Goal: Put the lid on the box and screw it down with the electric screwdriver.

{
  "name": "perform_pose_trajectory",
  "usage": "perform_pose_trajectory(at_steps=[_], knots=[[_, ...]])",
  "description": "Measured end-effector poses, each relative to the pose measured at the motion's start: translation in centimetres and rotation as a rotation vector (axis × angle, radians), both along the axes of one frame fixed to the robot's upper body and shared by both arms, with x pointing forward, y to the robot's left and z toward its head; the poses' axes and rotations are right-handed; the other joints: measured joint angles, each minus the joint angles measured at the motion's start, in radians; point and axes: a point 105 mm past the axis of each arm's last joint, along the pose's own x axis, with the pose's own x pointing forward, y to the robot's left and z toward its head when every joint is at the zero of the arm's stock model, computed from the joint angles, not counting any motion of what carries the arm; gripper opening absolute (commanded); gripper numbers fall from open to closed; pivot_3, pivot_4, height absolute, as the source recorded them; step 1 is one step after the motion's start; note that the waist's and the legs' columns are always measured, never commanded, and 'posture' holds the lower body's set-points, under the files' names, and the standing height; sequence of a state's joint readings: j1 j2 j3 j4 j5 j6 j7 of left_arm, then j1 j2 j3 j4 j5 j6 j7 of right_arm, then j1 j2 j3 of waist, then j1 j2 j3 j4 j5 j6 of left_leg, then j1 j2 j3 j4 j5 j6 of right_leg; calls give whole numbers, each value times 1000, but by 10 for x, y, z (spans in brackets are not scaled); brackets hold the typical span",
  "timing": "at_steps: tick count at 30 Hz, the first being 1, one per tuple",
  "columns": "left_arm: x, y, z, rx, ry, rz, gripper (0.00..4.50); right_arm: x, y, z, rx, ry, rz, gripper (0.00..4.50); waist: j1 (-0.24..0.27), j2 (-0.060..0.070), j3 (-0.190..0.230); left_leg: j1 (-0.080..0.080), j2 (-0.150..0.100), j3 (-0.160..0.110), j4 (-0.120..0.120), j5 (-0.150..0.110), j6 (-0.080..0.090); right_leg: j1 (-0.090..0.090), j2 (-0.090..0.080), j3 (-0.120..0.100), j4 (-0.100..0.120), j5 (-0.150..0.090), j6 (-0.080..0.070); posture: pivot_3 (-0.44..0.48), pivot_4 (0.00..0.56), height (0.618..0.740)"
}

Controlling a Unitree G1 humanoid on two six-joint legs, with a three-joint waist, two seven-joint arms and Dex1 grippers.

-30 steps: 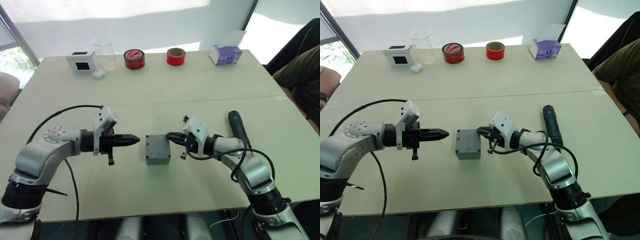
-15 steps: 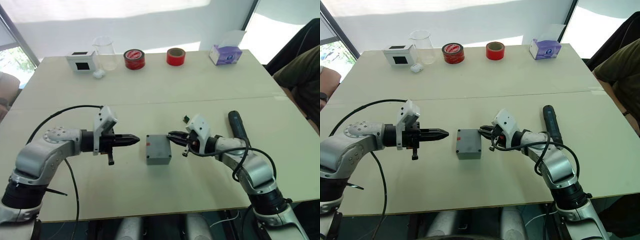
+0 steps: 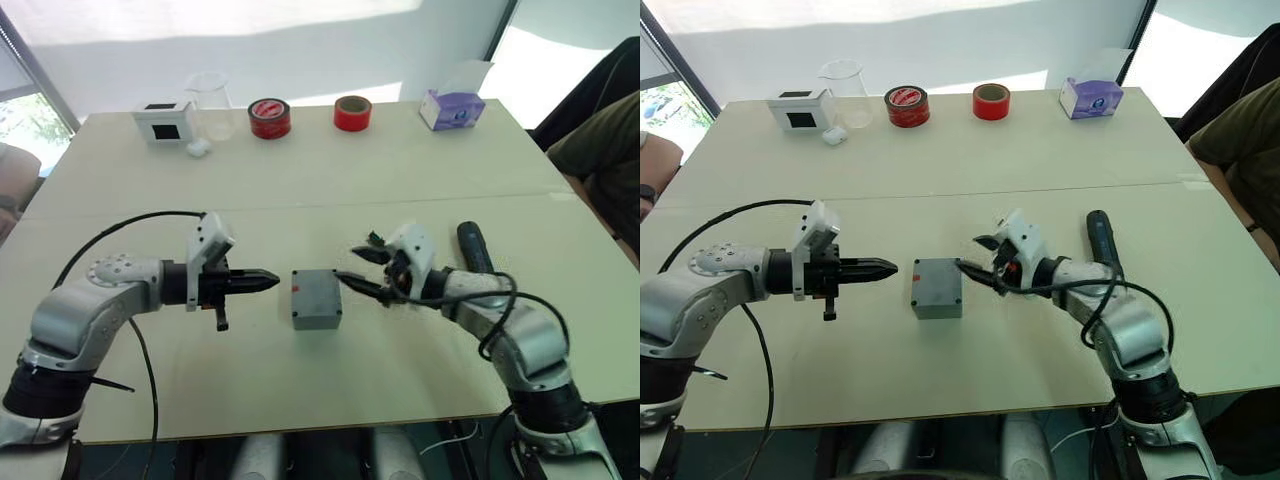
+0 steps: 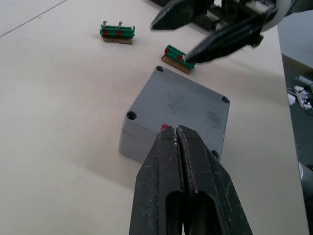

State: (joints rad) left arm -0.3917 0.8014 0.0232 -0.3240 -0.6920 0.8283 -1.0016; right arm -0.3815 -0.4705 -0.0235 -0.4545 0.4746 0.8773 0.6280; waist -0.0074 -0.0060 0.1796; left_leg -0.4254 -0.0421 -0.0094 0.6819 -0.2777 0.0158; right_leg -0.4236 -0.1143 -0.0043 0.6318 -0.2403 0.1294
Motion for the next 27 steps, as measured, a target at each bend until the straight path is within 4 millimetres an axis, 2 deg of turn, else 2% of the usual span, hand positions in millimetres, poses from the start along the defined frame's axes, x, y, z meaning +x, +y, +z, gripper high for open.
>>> perform_pose_trajectory(at_steps=[1,2,3,5,6,9,11,12,14,16,18,27], knots=[[0,-2,5,-9,-11,-8,0,2,-8,9,18,11,-31,2902,1,0,0,0,0,0,0,0,0,0,0,0,0,0,0,0,150,740],[1,-2,11,-18,-27,-15,0,4,-17,22,32,6,-68,3440,1,0,0,0,0,0,0,0,0,0,0,0,0,0,0,0,150,740],[2,-3,14,-22,-35,-17,0,5,-23,29,44,12,-87,3602,0,0,0,0,0,0,0,0,0,0,0,0,0,0,0,0,150,740],[1,-5,20,-34,-48,-38,0,6,-40,38,29,66,-142,4345,-2,0,0,0,0,0,0,0,0,0,0,0,0,0,0,0,150,740],[0,-6,22,-37,-50,-48,0,5,-50,42,25,98,-171,4481,-3,0,0,0,0,0,-1,0,0,0,0,0,0,0,0,0,150,740],[-5,-13,25,-31,-60,-114,0,6,-81,50,-72,251,-239,4481,-1,4,2,0,-1,2,0,-1,2,0,-2,1,0,0,0,0,150,740],[-14,-22,26,-16,-80,-201,0,5,-124,70,-145,348,-386,4481,5,4,2,0,-1,2,-1,-2,3,0,-2,0,-2,0,0,0,150,740],[-16,-25,24,-12,-80,-223,0,4,-135,71,-183,395,-421,4481,4,3,1,0,0,3,0,-2,4,1,-1,0,-2,0,0,0,150,740],[-18,-29,22,-3,-82,-252,0,-2,-154,55,-252,555,-476,4481,-4,0,0,0,1,3,-1,-2,4,1,-1,0,-3,0,0,0,150,740],[-18,-32,21,4,-85,-263,0,-8,-161,23,-308,744,-480,4481,-13,1,1,0,1,6,-1,-2,4,0,-2,2,-3,0,0,0,150,740],[-19,-34,22,1,-98,-271,0,-9,-162,8,-328,829,-476,4481,-16,3,2,0,1,6,0,-2,4,-1,-2,2,-2,0,0,0,150,740],[-24,-35,5,5,-66,-248,0,2,-155,1,-348,926,-469,4481,-4,4,2,-1,0,6,1,-3,5,-1,-2,2,-2,0,0,0,150,740]])
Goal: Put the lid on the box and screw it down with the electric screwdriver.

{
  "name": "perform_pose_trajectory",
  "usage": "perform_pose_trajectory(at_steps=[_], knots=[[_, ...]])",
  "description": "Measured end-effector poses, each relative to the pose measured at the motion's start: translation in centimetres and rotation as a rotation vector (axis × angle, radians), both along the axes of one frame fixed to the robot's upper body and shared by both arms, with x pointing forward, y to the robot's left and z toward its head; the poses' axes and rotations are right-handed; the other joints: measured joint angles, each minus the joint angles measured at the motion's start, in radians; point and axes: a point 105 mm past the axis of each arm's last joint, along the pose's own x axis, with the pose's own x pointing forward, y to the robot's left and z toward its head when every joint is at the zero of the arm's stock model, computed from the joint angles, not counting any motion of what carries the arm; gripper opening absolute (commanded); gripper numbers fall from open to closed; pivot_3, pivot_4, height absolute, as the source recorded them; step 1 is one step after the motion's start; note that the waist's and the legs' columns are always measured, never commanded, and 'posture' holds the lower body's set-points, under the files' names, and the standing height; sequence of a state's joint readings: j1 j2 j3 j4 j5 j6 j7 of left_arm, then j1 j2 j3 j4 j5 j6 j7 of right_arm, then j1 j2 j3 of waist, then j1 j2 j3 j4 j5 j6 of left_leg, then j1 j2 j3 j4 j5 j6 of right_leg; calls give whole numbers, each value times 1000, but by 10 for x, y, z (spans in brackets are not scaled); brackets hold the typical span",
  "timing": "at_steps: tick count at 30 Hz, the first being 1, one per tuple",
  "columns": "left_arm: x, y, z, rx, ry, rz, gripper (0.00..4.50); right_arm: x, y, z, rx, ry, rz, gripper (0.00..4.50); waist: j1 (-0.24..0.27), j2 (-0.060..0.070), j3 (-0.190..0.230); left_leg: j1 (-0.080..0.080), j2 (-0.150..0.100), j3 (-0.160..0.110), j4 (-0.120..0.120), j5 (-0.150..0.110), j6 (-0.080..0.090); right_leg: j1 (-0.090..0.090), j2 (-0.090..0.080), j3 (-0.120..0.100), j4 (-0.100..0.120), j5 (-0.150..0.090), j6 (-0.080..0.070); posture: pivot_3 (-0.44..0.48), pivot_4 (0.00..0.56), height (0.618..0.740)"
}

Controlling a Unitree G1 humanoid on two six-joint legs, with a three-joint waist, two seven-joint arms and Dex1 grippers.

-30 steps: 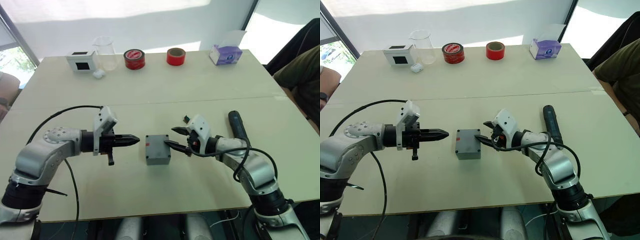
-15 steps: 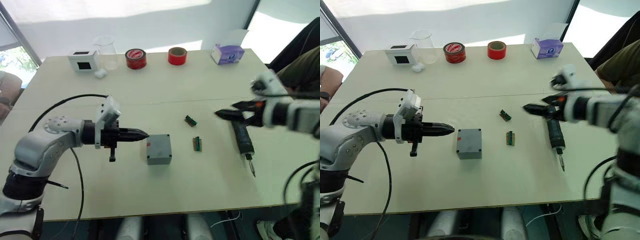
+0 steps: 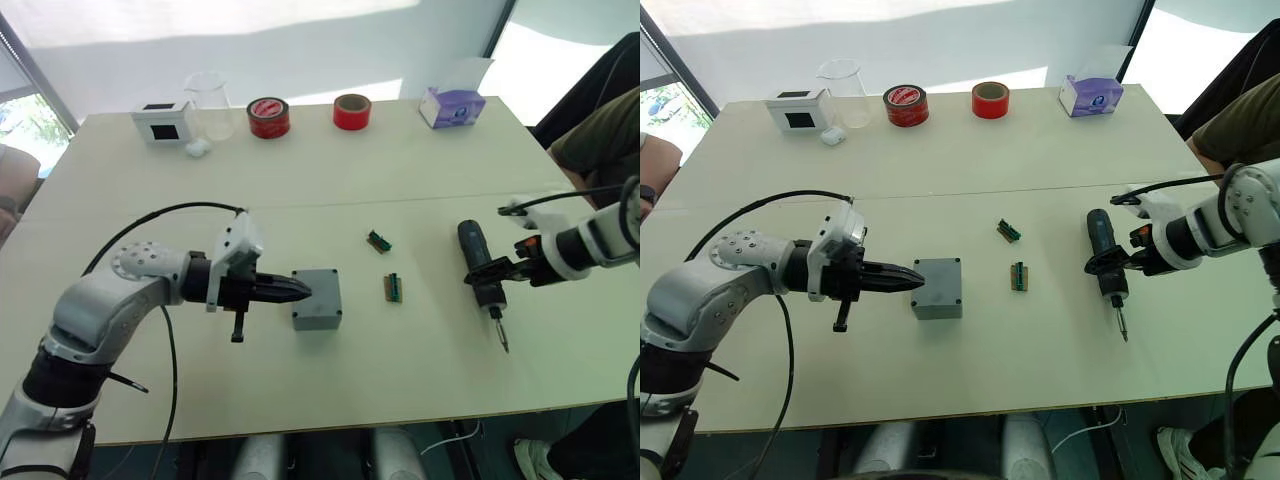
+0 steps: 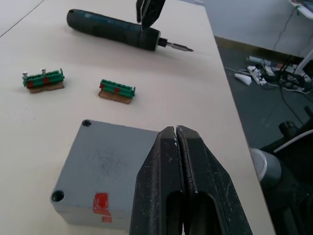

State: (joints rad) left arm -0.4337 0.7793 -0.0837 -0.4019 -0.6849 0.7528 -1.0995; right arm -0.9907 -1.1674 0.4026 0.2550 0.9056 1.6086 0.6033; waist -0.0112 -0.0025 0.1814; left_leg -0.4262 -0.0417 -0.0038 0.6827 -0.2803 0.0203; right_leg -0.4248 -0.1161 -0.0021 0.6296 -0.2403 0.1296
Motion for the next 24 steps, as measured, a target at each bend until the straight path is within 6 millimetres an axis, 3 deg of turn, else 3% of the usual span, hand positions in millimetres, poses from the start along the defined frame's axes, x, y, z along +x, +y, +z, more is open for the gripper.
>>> perform_pose_trajectory(at_steps=[11,14,19,21,24], knots=[[-2,7,-3,-8,-11,76,0,5,-15,-34,-141,94,-20,4481,-2,-1,0,0,0,0,0,0,0,0,0,0,0,0,0,0,150,740],[-2,8,0,-16,-18,78,0,7,-16,-38,-155,97,-2,3835,-1,-1,-1,0,0,0,0,0,0,0,0,0,0,0,0,0,150,740],[-1,8,-1,-16,-18,85,0,9,-22,-40,-201,92,21,2123,-1,-1,-1,0,0,-1,0,0,0,0,0,0,0,0,0,0,150,740],[-1,8,-1,-17,-18,87,0,9,-21,-41,-199,92,37,1839,-1,-1,-1,0,0,-1,0,0,0,0,0,-1,0,0,0,0,150,740],[-1,8,-1,-17,-19,90,0,9,-22,-41,-205,95,43,1839,-1,-1,-1,0,0,-1,0,0,0,0,1,-1,0,0,0,0,150,740]])
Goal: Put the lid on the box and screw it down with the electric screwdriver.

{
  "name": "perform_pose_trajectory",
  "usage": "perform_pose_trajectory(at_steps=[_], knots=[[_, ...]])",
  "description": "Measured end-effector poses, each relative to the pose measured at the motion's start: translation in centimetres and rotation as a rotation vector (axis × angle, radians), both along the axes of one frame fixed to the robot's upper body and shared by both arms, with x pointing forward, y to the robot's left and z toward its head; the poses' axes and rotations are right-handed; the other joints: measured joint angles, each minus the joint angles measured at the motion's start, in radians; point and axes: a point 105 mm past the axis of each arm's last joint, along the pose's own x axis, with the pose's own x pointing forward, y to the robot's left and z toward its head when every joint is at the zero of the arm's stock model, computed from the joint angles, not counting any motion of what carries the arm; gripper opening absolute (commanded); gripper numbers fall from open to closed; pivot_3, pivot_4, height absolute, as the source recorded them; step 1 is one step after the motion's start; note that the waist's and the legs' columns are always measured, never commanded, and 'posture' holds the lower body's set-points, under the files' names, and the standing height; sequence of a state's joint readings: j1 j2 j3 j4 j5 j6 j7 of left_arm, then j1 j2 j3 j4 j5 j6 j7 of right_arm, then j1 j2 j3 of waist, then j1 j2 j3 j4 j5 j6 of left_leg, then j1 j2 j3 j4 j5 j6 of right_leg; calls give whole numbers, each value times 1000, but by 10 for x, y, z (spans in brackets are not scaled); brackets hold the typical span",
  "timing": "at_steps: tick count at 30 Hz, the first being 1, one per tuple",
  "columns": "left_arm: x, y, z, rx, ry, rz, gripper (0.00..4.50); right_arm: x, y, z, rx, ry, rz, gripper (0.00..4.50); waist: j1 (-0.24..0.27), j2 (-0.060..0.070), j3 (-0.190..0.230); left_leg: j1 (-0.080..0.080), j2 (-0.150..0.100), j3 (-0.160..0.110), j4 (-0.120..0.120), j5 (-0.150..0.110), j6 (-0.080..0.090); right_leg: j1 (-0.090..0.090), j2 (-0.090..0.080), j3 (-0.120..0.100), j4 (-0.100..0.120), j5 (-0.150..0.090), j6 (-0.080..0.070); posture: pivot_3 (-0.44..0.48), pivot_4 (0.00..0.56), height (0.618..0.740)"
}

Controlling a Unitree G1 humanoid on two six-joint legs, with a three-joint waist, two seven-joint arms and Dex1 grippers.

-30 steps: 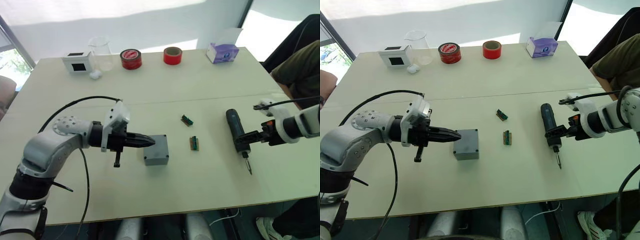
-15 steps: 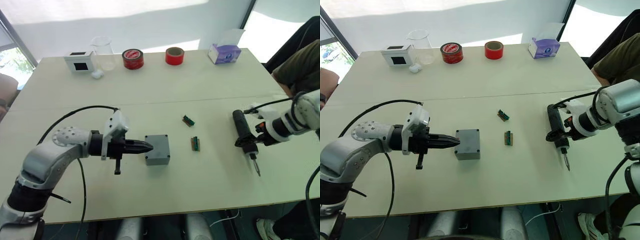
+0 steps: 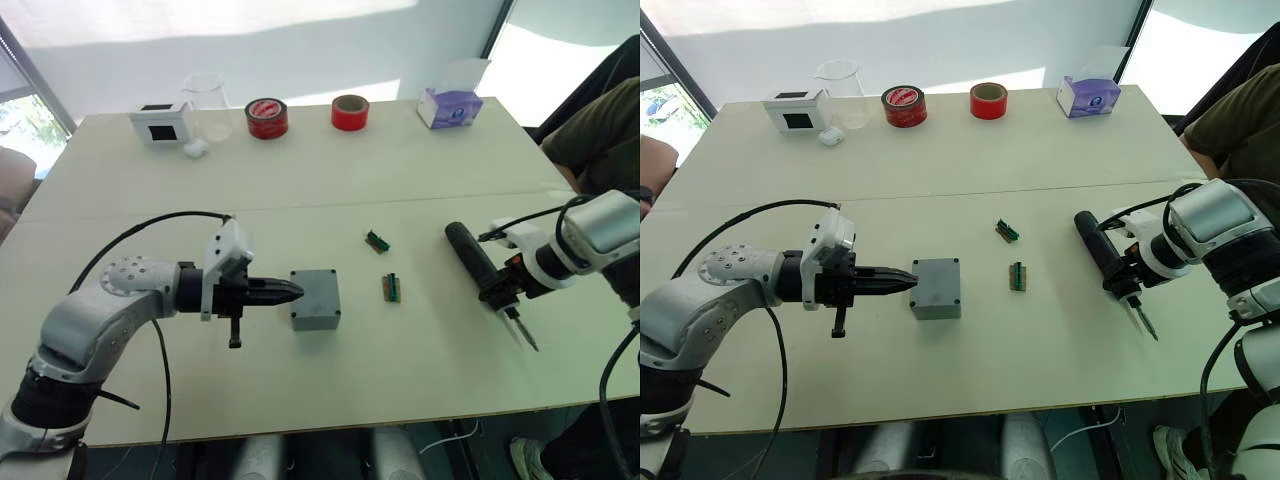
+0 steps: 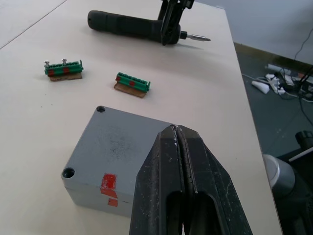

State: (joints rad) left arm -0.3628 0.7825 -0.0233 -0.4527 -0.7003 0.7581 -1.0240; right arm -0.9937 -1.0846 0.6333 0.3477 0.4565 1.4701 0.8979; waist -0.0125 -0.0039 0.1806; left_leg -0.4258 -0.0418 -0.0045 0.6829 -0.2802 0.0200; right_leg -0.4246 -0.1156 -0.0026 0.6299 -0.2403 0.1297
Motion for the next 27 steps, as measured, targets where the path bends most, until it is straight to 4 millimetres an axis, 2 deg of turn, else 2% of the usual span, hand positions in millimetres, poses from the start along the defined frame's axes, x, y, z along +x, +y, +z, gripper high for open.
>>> perform_pose_trajectory(at_steps=[6,8,12,13,16,18,20,23,27], knots=[[4,6,-7,0,28,43,0,9,1,-1,27,-29,-18,1838,-7,-5,-3,1,0,0,0,0,0,1,0,0,0,0,0,0,150,740],[7,10,-9,5,35,65,0,23,8,6,81,-112,1,1838,-11,-3,-2,1,0,1,0,0,-1,0,0,1,1,0,0,0,150,740],[10,15,-10,7,40,89,0,52,48,53,305,-380,128,1838,-3,4,3,-1,1,1,-3,1,-2,-4,2,1,1,0,0,0,150,740],[11,17,-8,6,34,100,0,57,70,81,440,-554,205,1838,-1,4,3,-2,2,0,-4,2,-4,-5,2,0,1,0,0,0,150,740],[13,20,-4,8,22,113,0,49,110,134,684,-871,336,1838,4,4,2,-2,2,-2,-5,4,-8,-3,2,0,1,0,0,0,150,740],[14,20,-4,8,19,114,0,36,122,151,791,-1000,354,1838,16,4,2,-2,1,-2,-3,4,-7,-1,1,0,1,0,0,0,150,740],[17,21,-2,12,13,123,0,27,130,149,869,-1055,333,1838,26,2,1,-2,-1,-2,0,2,-4,0,0,0,0,0,0,0,150,740],[25,23,-3,35,1,144,0,10,156,132,987,-1068,347,1838,25,2,1,-1,-3,-3,0,1,-2,0,-1,0,2,0,0,0,150,740],[32,14,-6,55,-12,121,0,-13,188,115,1013,-1089,416,1838,20,2,1,-1,-2,-2,0,4,-7,-1,0,0,2,0,0,0,150,740]])
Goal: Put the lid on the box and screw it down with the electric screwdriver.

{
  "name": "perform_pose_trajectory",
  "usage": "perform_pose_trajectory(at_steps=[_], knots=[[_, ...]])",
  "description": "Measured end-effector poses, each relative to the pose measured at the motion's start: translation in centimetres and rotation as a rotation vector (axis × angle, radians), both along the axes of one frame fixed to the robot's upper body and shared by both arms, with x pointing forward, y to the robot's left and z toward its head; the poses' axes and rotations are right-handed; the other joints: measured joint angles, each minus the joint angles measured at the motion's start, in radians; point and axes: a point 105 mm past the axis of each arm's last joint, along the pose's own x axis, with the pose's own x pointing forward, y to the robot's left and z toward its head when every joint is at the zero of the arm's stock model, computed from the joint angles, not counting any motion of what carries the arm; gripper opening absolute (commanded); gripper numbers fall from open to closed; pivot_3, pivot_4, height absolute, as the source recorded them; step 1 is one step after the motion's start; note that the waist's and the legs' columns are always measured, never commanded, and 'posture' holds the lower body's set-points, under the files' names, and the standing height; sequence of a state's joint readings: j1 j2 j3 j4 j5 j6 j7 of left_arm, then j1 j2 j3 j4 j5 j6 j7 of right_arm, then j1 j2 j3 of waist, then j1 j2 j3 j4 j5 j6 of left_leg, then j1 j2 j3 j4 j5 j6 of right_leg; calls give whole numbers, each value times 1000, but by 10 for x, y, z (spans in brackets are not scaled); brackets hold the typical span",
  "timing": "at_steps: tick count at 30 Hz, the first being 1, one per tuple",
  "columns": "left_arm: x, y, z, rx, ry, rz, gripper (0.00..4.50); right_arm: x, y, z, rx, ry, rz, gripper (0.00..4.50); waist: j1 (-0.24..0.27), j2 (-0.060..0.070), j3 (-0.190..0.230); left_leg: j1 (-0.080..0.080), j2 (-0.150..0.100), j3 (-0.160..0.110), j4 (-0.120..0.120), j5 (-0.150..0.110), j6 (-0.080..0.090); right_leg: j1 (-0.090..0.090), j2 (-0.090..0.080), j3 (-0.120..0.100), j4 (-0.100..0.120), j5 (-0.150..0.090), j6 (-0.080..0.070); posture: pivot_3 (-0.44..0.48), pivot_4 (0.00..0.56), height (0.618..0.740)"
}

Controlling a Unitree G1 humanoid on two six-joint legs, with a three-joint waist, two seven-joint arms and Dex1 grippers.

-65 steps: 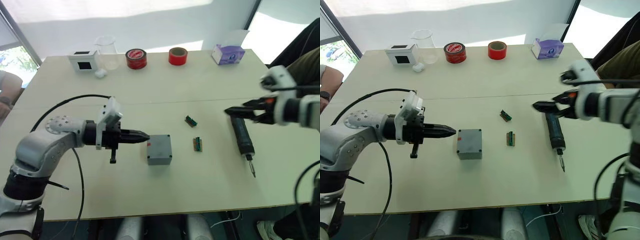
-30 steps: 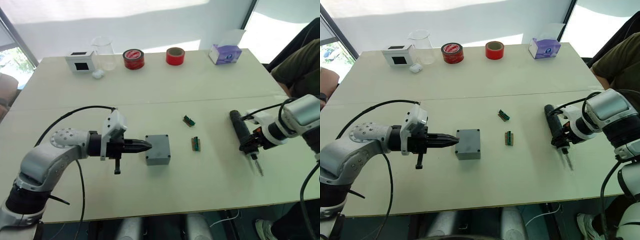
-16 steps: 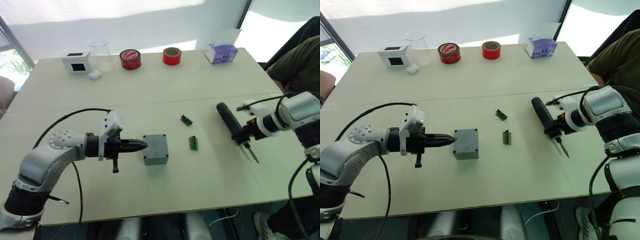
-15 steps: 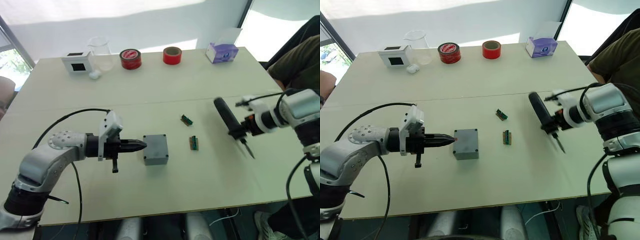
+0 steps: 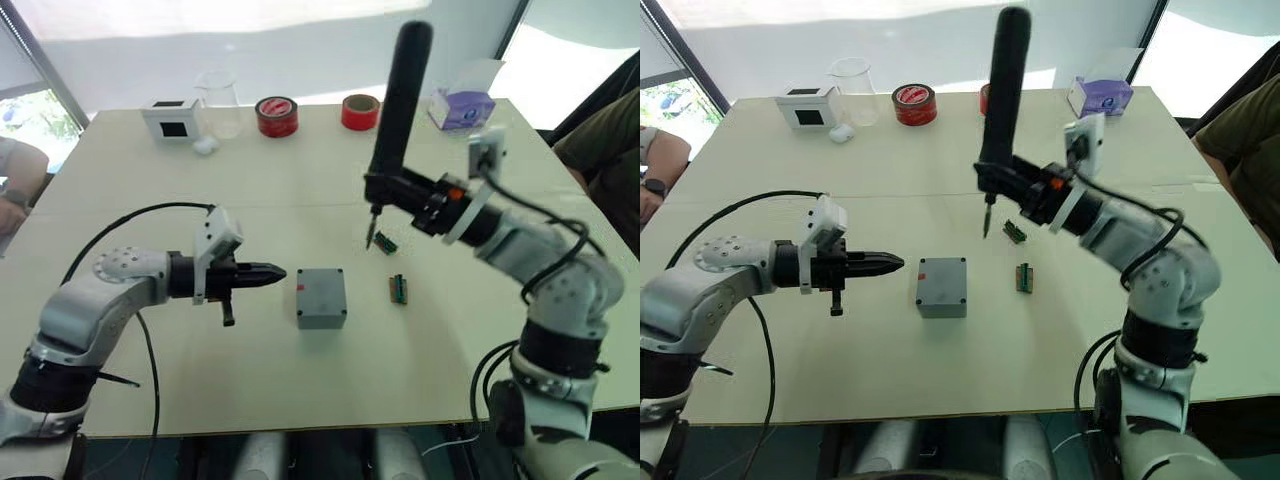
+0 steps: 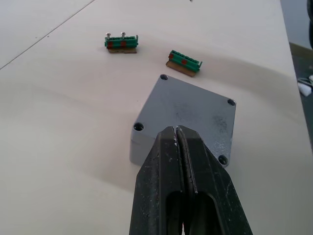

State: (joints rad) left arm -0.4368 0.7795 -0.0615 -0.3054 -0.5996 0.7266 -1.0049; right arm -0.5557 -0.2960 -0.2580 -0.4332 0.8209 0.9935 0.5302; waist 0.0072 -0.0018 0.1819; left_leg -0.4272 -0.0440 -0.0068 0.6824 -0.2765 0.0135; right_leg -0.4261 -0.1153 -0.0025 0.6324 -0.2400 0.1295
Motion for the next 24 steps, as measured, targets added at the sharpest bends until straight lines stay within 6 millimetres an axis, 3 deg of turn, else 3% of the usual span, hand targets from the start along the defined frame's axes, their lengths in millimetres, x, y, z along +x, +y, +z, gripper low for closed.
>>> perform_pose_trajectory(at_steps=[2,7,14,24], knots=[[2,-3,-1,15,-8,-19,0,-4,13,-6,5,-11,9,1838,-7,0,0,0,0,0,0,0,0,0,0,0,0,0,0,0,150,740],[4,-10,-5,37,-15,-59,0,-2,18,-8,-3,-68,-56,1838,-16,0,0,0,0,0,0,0,0,0,1,0,0,0,0,0,150,740],[9,-33,-30,82,-37,-132,0,-3,29,-27,-39,-102,-92,1838,-21,0,0,1,1,0,0,0,1,0,2,0,0,0,0,0,150,740],[10,-32,-32,89,-72,-136,0,0,40,-39,-60,-148,-114,1838,-20,0,0,1,2,0,0,-1,2,1,2,0,0,0,0,0,150,740]])
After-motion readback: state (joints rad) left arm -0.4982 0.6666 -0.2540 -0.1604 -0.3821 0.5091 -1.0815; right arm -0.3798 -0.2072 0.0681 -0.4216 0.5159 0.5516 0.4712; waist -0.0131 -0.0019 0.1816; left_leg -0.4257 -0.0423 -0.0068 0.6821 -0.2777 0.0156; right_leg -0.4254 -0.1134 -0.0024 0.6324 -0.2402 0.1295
